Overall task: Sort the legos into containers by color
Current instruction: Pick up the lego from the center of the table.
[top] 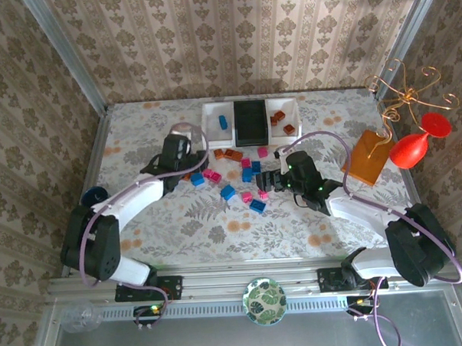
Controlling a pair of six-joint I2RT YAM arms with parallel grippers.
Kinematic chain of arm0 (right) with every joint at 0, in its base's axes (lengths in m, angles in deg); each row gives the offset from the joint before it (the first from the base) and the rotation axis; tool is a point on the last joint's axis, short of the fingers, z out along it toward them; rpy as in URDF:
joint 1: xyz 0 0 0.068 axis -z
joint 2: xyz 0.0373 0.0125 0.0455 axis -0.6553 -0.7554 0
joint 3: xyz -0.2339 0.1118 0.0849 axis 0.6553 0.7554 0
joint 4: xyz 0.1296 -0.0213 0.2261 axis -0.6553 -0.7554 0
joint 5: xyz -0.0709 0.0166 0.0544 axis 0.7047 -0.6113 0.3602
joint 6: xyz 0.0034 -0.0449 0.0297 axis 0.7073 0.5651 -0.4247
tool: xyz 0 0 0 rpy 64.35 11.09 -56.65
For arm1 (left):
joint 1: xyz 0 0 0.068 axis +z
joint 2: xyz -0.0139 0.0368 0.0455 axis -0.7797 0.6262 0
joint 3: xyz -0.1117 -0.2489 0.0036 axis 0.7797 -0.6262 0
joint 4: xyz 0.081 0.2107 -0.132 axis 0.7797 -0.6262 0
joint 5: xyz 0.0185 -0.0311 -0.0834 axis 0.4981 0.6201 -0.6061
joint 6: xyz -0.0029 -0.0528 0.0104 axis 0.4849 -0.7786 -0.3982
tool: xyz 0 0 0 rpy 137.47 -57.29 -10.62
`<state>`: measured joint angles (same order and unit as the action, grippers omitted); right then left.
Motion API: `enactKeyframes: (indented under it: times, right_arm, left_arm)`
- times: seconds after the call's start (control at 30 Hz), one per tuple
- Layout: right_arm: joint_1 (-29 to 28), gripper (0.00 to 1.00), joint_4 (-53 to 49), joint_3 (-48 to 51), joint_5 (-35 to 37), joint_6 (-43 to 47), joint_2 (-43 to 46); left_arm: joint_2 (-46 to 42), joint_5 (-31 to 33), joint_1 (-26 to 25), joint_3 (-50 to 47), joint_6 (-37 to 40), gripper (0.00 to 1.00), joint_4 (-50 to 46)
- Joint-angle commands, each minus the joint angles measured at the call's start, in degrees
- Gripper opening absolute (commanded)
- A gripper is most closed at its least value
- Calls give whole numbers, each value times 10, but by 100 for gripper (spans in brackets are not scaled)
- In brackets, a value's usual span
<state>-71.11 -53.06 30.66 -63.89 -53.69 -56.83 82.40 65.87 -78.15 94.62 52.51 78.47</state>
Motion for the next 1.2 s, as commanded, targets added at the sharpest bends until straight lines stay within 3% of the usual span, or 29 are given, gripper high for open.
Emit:
enactKeyframes:
  times: [0.0,0.33,0.57,0.9,1.17]
  right_arm:
    - [-3,91,28,1,-12,4,-4]
    - [-4,91,17,3,8,6,3]
    - [-4,91,12,1,10,7,3]
    - [-4,91,2,0,18,10,7]
    - [-4,91,20,2,-10,17,7]
  left_arm:
    - [1,-23,-2,-44,-38,76,-3]
    - [93,-53,-8,-32,-60,78,37]
    - [145,-21,-8,-2,-58,77,41]
    - [163,12,-10,-4,-54,58,51]
    - [50,51,-38,-47,-56,45,65]
